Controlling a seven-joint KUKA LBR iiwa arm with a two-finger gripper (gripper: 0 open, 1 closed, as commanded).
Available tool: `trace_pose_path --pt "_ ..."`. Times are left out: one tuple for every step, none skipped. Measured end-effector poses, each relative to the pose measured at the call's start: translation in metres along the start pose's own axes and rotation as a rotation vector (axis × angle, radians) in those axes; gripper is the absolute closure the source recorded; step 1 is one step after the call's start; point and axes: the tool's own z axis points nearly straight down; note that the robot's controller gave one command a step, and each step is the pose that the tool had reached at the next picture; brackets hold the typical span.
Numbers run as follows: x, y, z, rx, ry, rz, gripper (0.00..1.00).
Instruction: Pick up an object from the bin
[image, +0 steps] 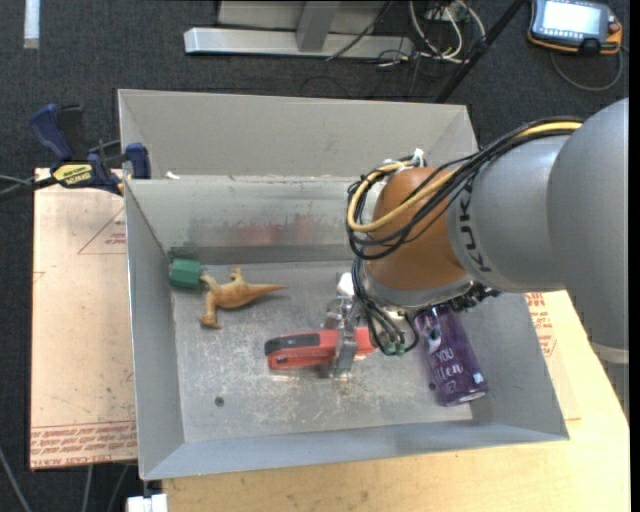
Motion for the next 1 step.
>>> trace_pose_path --pt "-0.0014 0.0003 -0.0212 -0.001 -0.007 0.000 1.00"
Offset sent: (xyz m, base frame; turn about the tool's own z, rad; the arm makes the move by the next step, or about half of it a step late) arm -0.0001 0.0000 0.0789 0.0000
